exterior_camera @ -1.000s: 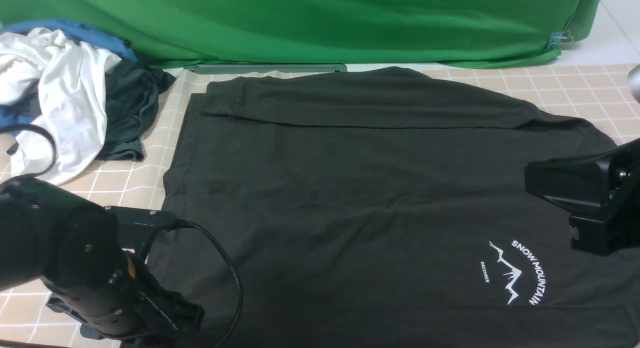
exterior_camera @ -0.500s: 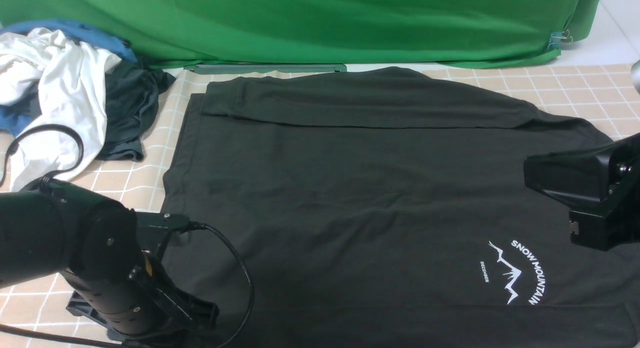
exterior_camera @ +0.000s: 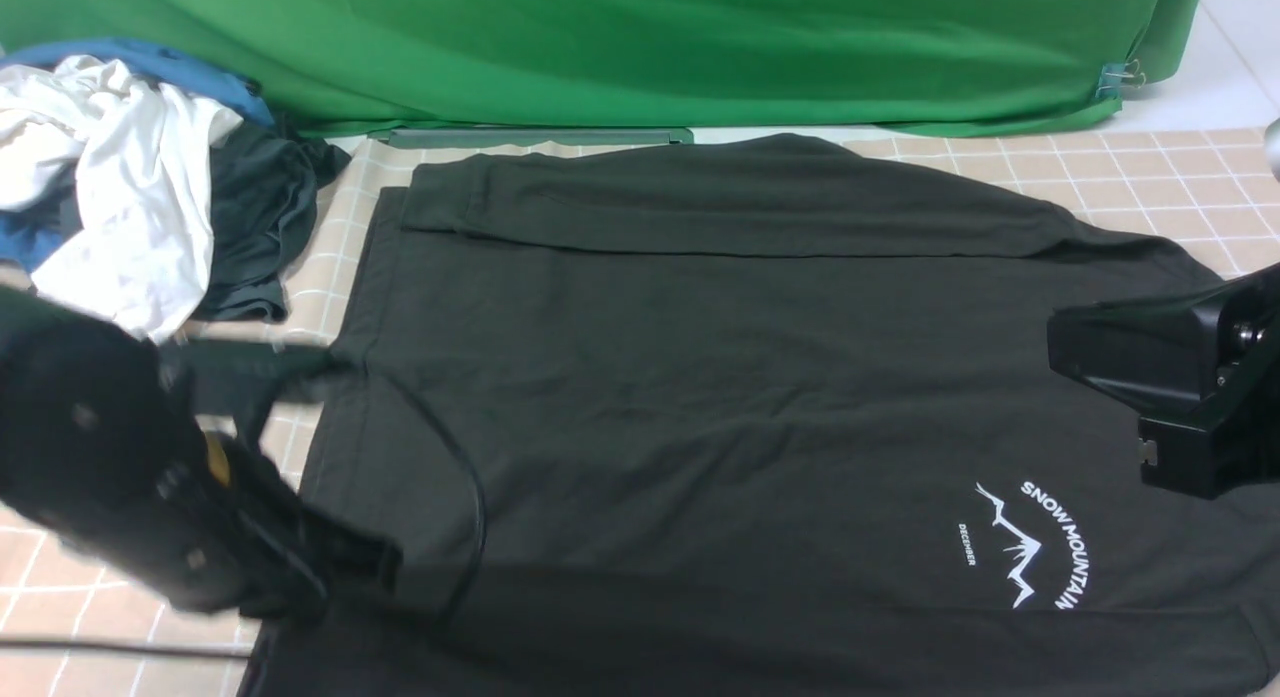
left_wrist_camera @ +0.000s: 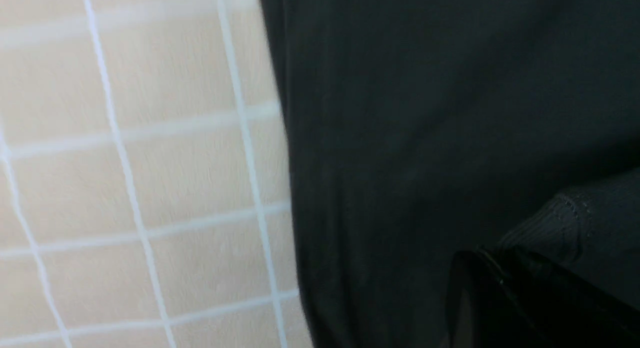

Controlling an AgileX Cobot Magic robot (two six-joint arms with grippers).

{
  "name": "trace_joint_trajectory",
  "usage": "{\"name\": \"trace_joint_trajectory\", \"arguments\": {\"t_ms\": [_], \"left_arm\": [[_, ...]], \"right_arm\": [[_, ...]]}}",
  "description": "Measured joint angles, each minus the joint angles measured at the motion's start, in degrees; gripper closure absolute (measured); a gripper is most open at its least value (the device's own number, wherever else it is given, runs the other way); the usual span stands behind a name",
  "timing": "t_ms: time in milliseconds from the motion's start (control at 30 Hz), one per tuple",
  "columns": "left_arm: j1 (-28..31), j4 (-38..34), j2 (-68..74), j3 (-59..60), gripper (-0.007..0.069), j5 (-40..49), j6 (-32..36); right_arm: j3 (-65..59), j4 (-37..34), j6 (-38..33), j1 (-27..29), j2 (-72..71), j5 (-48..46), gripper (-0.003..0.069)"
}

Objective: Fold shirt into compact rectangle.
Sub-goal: 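Fold the left side of the black T-shirt inward over its body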

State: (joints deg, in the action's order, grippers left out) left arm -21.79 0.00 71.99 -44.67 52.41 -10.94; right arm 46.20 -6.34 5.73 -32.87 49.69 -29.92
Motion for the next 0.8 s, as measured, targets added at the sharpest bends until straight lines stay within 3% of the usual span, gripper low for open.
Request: {"name": "trace_joint_trajectory", "arguments": {"t_ms": [233,633,800], "left_arm": [[0.0,5.6,1.1,-10.7,0.0591,2.0,-0.3],[0.1,18.2,16.6,-23.7,0.0591,1.0,-3.9],[2.2,18.9,23.0,-28.1,0.0591,1.1,-5.0]], "right_arm": [[0.0,0.0,0.0,0.0,0.0,0.0,0.0587],[0.0,0.0,0.0,0.0,0.0,0.0,0.0567],[0.0,0.0,0.0,0.0,0.0,-0.6,0.0557]]}}
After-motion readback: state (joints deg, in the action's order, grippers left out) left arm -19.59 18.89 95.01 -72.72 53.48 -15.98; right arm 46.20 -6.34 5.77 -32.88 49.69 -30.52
